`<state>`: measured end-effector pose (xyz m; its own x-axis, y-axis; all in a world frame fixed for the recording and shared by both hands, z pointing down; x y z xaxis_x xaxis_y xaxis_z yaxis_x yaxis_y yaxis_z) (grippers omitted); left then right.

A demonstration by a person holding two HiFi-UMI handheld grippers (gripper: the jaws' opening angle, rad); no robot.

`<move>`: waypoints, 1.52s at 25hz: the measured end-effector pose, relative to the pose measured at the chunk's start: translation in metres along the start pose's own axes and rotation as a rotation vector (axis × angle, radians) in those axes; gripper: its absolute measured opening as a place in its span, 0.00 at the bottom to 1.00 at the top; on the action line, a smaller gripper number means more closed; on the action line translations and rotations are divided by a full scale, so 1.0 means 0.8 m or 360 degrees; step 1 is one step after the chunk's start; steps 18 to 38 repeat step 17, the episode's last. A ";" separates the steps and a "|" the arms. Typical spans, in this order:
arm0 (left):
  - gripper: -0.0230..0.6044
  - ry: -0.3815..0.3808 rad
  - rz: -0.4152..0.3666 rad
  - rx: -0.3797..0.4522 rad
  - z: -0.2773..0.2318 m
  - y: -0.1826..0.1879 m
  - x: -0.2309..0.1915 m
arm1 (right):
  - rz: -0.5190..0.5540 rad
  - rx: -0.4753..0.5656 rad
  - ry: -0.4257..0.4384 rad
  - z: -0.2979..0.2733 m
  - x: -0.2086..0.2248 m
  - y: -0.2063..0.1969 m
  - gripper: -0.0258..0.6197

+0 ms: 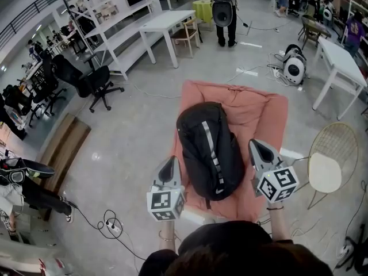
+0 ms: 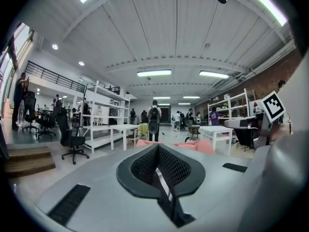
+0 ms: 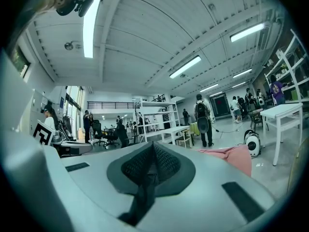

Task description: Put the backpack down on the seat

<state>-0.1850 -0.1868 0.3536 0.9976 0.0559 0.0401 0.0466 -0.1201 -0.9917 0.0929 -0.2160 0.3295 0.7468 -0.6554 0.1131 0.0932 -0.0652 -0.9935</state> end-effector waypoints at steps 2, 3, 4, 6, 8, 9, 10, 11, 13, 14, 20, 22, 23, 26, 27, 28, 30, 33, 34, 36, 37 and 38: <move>0.06 -0.0007 -0.0007 0.0017 0.002 0.002 -0.002 | -0.0001 0.0007 -0.0003 0.001 -0.001 0.000 0.06; 0.06 -0.0009 -0.0010 0.0015 0.003 0.002 -0.002 | 0.0000 0.0009 -0.0006 0.002 0.000 0.000 0.06; 0.06 -0.0010 -0.0011 0.0007 0.004 0.002 -0.002 | 0.0001 0.0009 -0.0009 0.003 0.001 0.001 0.06; 0.06 -0.0012 -0.0015 0.0008 0.008 0.002 -0.001 | 0.0002 0.0013 -0.0015 0.007 0.003 0.001 0.06; 0.06 -0.0015 -0.0016 0.0014 0.013 0.001 -0.001 | 0.0001 0.0019 -0.0021 0.011 0.002 -0.001 0.06; 0.06 -0.0017 -0.0015 0.0012 0.015 0.000 -0.002 | 0.0001 0.0021 -0.0024 0.012 0.001 -0.002 0.06; 0.06 -0.0019 -0.0015 0.0015 0.016 0.000 -0.002 | 0.0000 0.0021 -0.0027 0.013 0.000 -0.003 0.06; 0.06 -0.0022 -0.0015 0.0014 0.017 -0.001 -0.003 | -0.0001 0.0021 -0.0029 0.014 -0.002 -0.004 0.06; 0.06 -0.0033 -0.0010 -0.0022 0.019 -0.005 -0.003 | -0.0004 0.0021 -0.0033 0.014 -0.003 -0.005 0.06; 0.06 -0.0040 -0.0004 -0.0036 0.020 -0.006 -0.003 | -0.0005 0.0022 -0.0035 0.014 -0.004 -0.005 0.06; 0.06 -0.0057 0.0004 -0.0046 0.021 -0.007 -0.002 | -0.0003 0.0023 -0.0041 0.013 -0.004 -0.004 0.06; 0.06 -0.0057 0.0004 -0.0046 0.021 -0.007 -0.002 | -0.0003 0.0023 -0.0041 0.013 -0.004 -0.004 0.06; 0.06 -0.0057 0.0004 -0.0046 0.021 -0.007 -0.002 | -0.0003 0.0023 -0.0041 0.013 -0.004 -0.004 0.06; 0.06 -0.0057 0.0004 -0.0046 0.021 -0.007 -0.002 | -0.0003 0.0023 -0.0041 0.013 -0.004 -0.004 0.06; 0.06 -0.0057 0.0004 -0.0046 0.021 -0.007 -0.002 | -0.0003 0.0023 -0.0041 0.013 -0.004 -0.004 0.06; 0.06 -0.0057 0.0004 -0.0046 0.021 -0.007 -0.002 | -0.0003 0.0023 -0.0041 0.013 -0.004 -0.004 0.06; 0.06 -0.0057 0.0004 -0.0046 0.021 -0.007 -0.002 | -0.0003 0.0023 -0.0041 0.013 -0.004 -0.004 0.06; 0.06 -0.0057 0.0004 -0.0046 0.021 -0.007 -0.002 | -0.0003 0.0023 -0.0041 0.013 -0.004 -0.004 0.06; 0.06 -0.0057 0.0004 -0.0046 0.021 -0.007 -0.002 | -0.0003 0.0023 -0.0041 0.013 -0.004 -0.004 0.06; 0.06 -0.0057 0.0004 -0.0046 0.021 -0.007 -0.002 | -0.0003 0.0023 -0.0041 0.013 -0.004 -0.004 0.06; 0.06 -0.0057 0.0004 -0.0046 0.021 -0.007 -0.002 | -0.0003 0.0023 -0.0041 0.013 -0.004 -0.004 0.06; 0.06 -0.0057 0.0004 -0.0046 0.021 -0.007 -0.002 | -0.0003 0.0023 -0.0041 0.013 -0.004 -0.004 0.06</move>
Point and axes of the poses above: the fingertips, and each gripper's own axes: z backward along the fingers, x to its right, y out of its top, the point moved 4 cm from there along z, backward along the fingers, and after that the axes turned 12 degrees about y, right-handed, at the moved point
